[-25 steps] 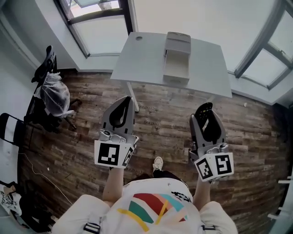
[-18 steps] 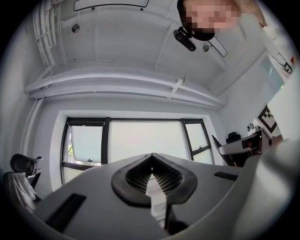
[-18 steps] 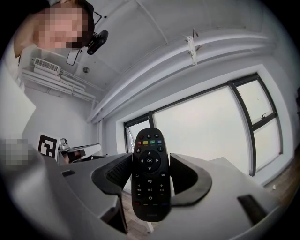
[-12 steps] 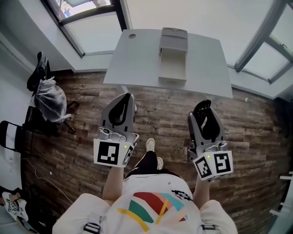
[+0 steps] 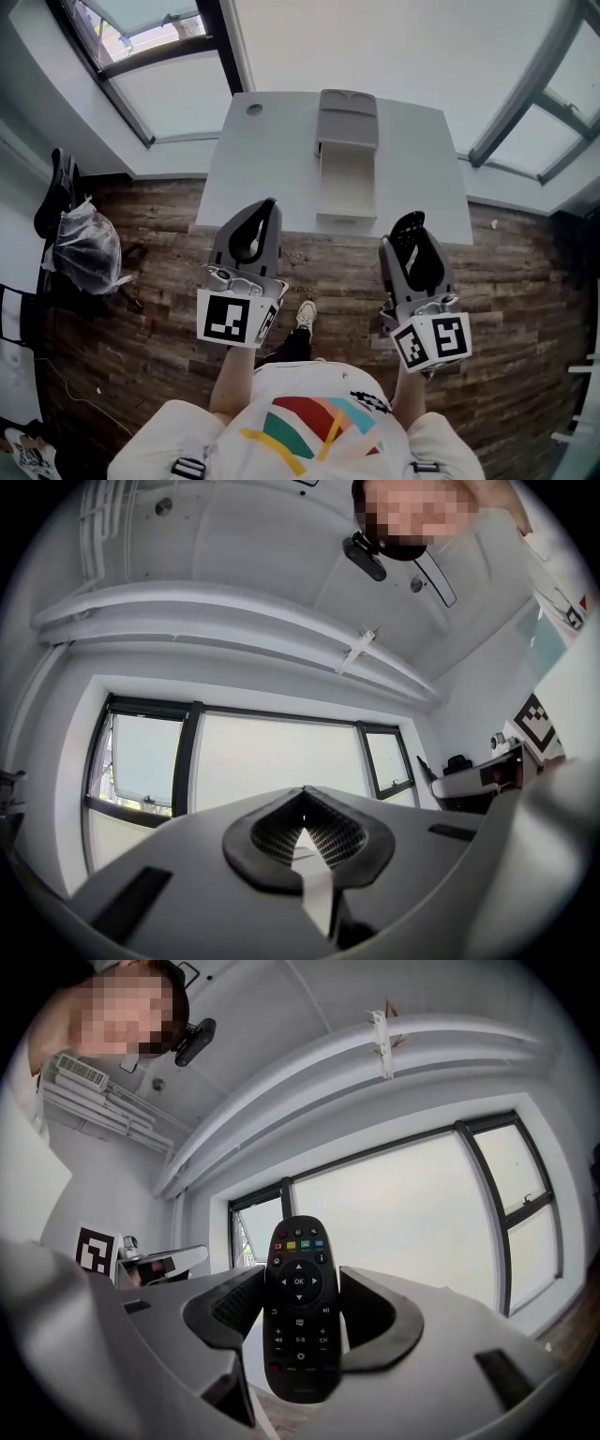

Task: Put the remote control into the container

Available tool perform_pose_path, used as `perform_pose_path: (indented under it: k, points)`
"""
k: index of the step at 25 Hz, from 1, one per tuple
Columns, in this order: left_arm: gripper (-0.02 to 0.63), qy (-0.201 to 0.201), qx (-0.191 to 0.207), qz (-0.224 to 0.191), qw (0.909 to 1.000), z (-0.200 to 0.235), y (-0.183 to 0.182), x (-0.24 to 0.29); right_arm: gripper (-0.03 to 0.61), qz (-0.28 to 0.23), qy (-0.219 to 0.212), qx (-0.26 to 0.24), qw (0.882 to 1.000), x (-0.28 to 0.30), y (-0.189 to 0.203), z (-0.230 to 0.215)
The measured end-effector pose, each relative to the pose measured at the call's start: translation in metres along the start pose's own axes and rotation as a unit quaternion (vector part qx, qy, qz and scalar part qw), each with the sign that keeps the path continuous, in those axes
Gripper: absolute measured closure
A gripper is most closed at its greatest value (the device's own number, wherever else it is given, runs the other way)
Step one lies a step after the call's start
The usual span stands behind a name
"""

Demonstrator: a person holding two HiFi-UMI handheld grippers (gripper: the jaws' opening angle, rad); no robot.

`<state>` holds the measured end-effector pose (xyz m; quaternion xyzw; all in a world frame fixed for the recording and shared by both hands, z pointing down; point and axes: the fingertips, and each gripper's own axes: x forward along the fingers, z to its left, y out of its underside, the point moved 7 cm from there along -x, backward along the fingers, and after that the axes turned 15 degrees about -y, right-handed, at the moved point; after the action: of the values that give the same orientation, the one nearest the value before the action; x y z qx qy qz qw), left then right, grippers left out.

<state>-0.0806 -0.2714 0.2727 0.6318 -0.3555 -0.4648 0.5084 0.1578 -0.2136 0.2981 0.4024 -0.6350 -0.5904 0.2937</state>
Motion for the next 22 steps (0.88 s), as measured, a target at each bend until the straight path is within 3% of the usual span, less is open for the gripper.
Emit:
perform_pose_path:
  k: [11, 22]
  points:
    - [0.607, 0.013, -0.003, 0.011, 0.9998, 0.042, 0.027, 0.108, 0.325, 0.004, 0.009, -0.001, 1.000, 0.099, -0.001, -0.051]
    - [0.607, 0.035, -0.026, 0.059, 0.9973, 0.033, 0.071, 0.173, 0.325, 0.035, 0.026, 0.026, 0.999, 0.138, 0.011, -0.099]
